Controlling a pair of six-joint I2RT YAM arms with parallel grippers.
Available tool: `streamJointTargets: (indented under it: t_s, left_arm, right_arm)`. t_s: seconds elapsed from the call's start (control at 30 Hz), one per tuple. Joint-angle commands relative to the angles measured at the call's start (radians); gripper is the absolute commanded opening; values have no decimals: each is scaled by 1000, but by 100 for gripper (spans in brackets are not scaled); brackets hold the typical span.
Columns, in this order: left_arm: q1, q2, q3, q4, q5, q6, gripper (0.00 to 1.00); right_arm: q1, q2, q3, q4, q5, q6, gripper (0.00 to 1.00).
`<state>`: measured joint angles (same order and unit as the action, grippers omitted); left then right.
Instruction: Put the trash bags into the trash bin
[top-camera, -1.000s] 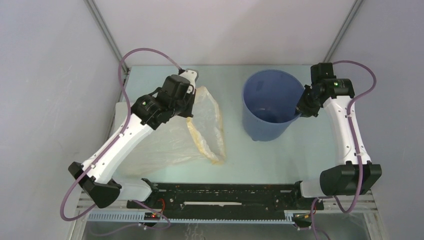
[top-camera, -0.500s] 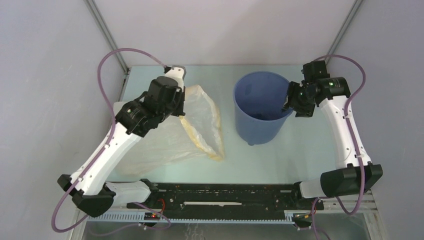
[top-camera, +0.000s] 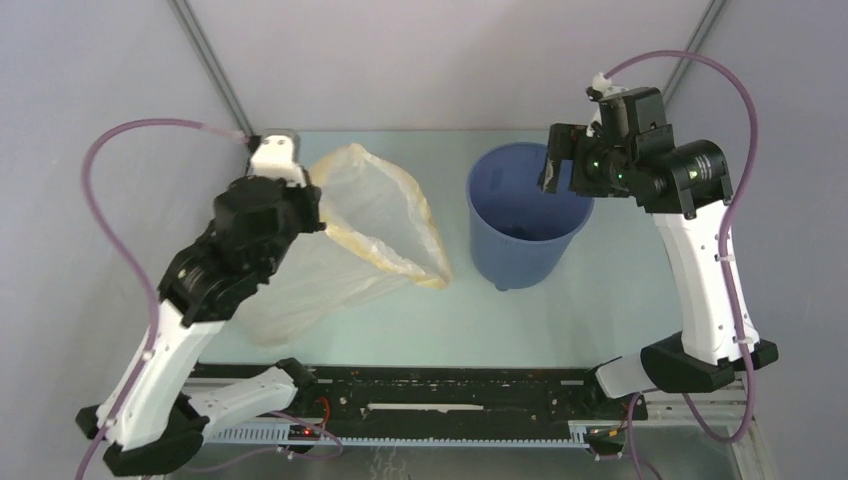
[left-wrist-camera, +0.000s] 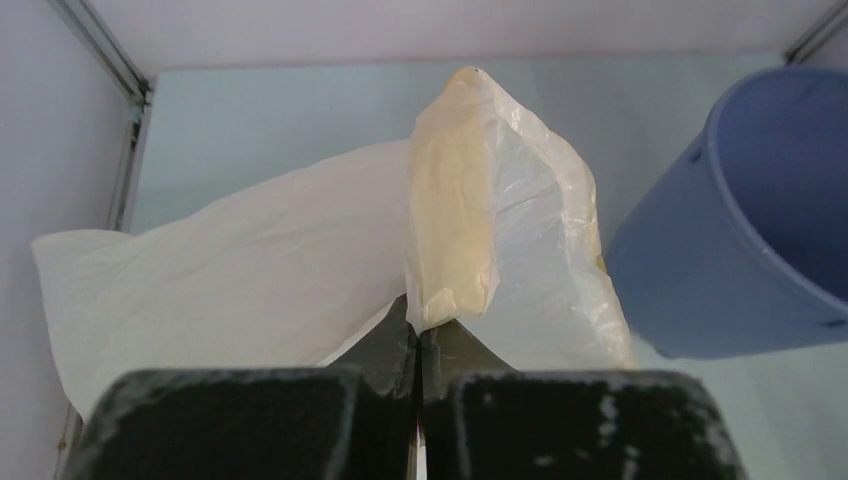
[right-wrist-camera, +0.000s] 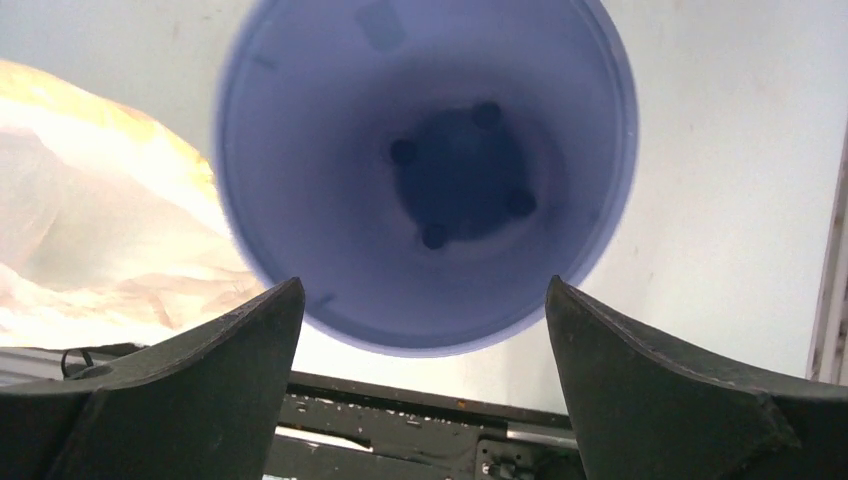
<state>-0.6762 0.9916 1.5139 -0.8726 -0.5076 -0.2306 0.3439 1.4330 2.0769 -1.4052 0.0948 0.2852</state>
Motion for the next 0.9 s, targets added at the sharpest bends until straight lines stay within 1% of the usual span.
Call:
streamJointTargets:
  t_s: [0.0,0.07,0.17,0.23,0.3,0.33,0.5,0.6,0.67,0.8,0.87]
  left_arm:
    - [7,-100,6,100,-55,41,0]
    - [7,-134,12,117,-39,45,0]
    - [7,-181,13,133,-35,48,0]
    - [6,-207,20,131,-37,51,0]
    - [7,-218,33,122,-35,46,0]
    - [6,-222,41,119,-31,36,0]
    - [6,-235,63,110,43,-6,0]
    - [7,-247,61,114,53,-21,0]
    - [6,-253,61,115,55,-21,0]
    - [6,-237,81,111,70,-17,0]
    - [6,-217,95,112,83,-16,0]
  right_arm:
    - [145,51,129,-2,66,-10,100]
    - [253,52,116,107,6,-11,100]
    - [338,56,49,347,-199,34,100]
    - [358,54,-55,557,-368,79,100]
    - [359,60,-169,755,-465,138,100]
    - [357,76,-195,815,-504,159,100]
    - [325,162,-184,935,-598,219,100]
    - [264,197,-235,1086,-683,316,100]
    - [243,222,-261,1132,-714,334,100]
    - [257,267,-289,1176,-799,378,99]
    - [266,254,-363,1274,-811,414,99]
